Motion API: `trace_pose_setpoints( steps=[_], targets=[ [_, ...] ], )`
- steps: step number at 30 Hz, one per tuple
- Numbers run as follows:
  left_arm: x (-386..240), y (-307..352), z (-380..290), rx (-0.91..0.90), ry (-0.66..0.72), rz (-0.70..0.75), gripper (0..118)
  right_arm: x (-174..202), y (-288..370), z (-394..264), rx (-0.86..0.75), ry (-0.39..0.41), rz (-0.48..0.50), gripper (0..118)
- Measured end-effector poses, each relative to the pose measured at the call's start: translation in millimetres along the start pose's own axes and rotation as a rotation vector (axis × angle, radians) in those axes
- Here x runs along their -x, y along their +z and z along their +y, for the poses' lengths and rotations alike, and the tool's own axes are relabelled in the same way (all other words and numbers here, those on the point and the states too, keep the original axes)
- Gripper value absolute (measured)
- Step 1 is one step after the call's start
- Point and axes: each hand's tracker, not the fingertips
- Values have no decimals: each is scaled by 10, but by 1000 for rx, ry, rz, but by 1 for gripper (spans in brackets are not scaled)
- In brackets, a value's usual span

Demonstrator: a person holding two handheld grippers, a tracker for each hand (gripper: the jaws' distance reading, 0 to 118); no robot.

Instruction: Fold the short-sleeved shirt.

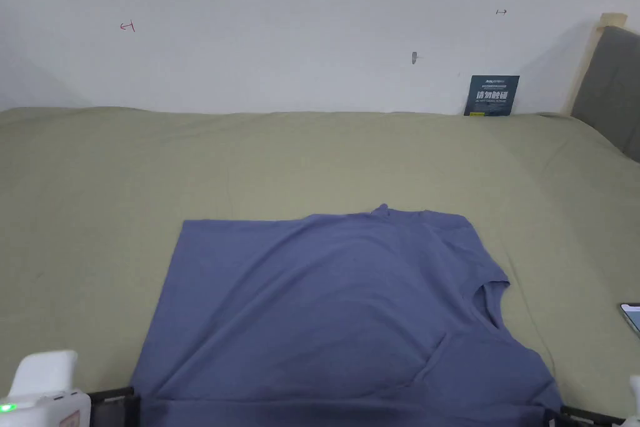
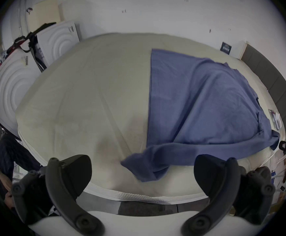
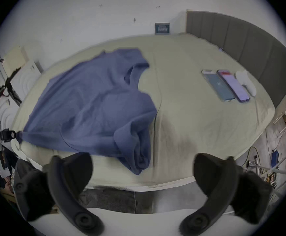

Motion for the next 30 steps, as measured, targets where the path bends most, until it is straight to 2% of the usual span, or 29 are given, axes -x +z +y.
trace_pose_setpoints(
  steps=[2,3,4,5,6,7,9,11,13,16,17,18,19,20,21,24,25,26,27,28,29,30],
  targets=[
    [30,126,55,-39,29,-26,110,75,118,69,-23,-12,-2,113],
    [52,197,68,-74,49,-64,80,109,147,127,-15,-2,4,97],
    [69,244,71,-81,57,-102,30,162,191,149,-25,12,4,63],
    [76,266,73,-73,59,-102,0,208,246,154,-72,31,6,14],
    [81,280,88,-69,55,-90,0,266,288,152,-97,42,-24,0],
    [73,275,93,-106,52,-94,0,301,263,138,-113,37,-88,0],
    [113,248,53,-21,37,-62,0,344,207,87,-96,26,5,0],
    [165,203,41,-19,51,-69,0,334,180,56,-92,6,25,0],
    [226,168,18,10,81,-85,0,336,127,23,-79,32,11,0],
    [267,120,-3,27,94,-71,0,327,92,-25,-59,23,19,0],
    [272,107,-2,27,99,-56,19,314,76,-36,-49,18,28,0],
    [268,64,-2,32,98,-50,89,304,61,-47,-46,16,30,0],
    [274,-32,3,80,91,-34,118,322,70,-46,-44,20,25,0],
    [293,-37,-63,7,117,5,116,321,62,-50,-38,23,24,0],
    [264,-81,-23,39,94,-55,116,320,53,-53,-30,30,20,0],
    [174,-242,191,79,88,-62,115,372,73,-46,-25,42,9,0],
    [152,-304,228,92,72,-56,113,374,63,-46,-20,45,9,0],
    [166,-349,95,118,61,-31,106,379,52,-50,-17,50,8,0],
    [171,-349,73,109,63,-48,71,253,-47,-36,-8,44,9,0],
    [171,-332,75,99,70,-78,19,213,-66,-31,-9,44,8,0],
    [167,-329,82,100,78,-78,1,183,-75,-25,-7,43,17,0],
    [112,-276,36,113,119,-99,1,162,-92,-19,-7,40,17,2]
  ],
)
